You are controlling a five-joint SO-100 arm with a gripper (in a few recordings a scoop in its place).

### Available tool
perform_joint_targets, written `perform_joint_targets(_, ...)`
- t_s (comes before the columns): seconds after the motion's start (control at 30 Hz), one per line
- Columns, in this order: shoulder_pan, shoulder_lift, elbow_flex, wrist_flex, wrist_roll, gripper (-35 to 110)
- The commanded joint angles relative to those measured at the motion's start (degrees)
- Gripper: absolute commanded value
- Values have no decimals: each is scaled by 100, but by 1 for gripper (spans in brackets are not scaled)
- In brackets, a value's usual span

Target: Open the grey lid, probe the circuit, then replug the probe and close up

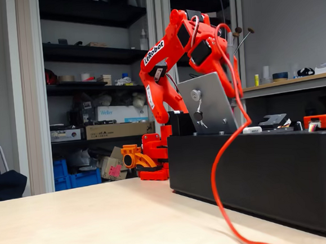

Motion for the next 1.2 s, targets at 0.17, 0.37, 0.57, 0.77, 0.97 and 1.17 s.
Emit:
perform_joint_targets(0.17,123,264,193,-62,-18,0)
perform_joint_targets(0.37,167,334,299,-105,-62,0)
perform_joint_targets(0.57,255,360,237,-70,-149,0)
perform_joint_targets(0.77,290,360,202,-18,-158,0)
perform_joint_targets(0.97,290,360,202,-18,-158,0)
perform_joint_targets(1.17,264,360,202,-26,-114,0)
